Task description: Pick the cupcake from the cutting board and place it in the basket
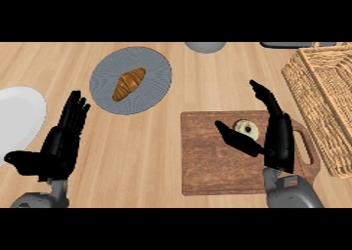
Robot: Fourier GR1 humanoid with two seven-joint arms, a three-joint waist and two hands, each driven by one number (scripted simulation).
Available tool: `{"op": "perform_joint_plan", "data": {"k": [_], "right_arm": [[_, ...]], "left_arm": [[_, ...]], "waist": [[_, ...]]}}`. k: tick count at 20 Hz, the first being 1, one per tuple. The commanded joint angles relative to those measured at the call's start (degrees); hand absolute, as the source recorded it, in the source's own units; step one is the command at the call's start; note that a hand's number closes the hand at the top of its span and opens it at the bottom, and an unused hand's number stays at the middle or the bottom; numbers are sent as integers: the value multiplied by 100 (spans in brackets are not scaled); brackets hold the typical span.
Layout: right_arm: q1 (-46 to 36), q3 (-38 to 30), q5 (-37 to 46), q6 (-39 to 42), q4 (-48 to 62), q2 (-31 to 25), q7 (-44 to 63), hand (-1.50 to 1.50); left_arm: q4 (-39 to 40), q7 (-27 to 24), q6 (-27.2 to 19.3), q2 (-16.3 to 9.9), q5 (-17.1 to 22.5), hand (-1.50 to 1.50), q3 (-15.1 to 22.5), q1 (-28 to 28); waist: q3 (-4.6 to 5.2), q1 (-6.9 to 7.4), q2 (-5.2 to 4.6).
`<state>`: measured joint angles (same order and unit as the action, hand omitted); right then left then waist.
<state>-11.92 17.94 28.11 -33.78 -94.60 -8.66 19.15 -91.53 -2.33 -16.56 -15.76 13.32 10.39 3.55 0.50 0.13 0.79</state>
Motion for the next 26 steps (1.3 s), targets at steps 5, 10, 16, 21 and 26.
{"op": "perform_joint_plan", "data": {"k": [5,10,16,21,26], "right_arm": [[-111,-298,2165,861,150,-791,2707,-150],[-620,63,2181,2967,-399,-1033,4196,-150],[-1557,300,1467,4858,-1337,-391,5922,-150],[-2350,-294,1015,5474,-1132,-279,6544,-150],[-2111,-132,1372,5638,-849,-208,6599,-150]], "left_arm": [[-89,-70,-157,92,-92,0,30,-212],[-86,12,-138,-6,-35,0,-113,-161],[-173,65,-92,33,-8,0,-83,-69],[-278,27,-158,186,-84,0,49,-138],[-206,-140,-36,99,-63,0,-40,-314]], "waist": [[51,-285,80],[42,-192,84],[-8,-107,36],[-24,-29,-27],[-21,-59,-24]]}}
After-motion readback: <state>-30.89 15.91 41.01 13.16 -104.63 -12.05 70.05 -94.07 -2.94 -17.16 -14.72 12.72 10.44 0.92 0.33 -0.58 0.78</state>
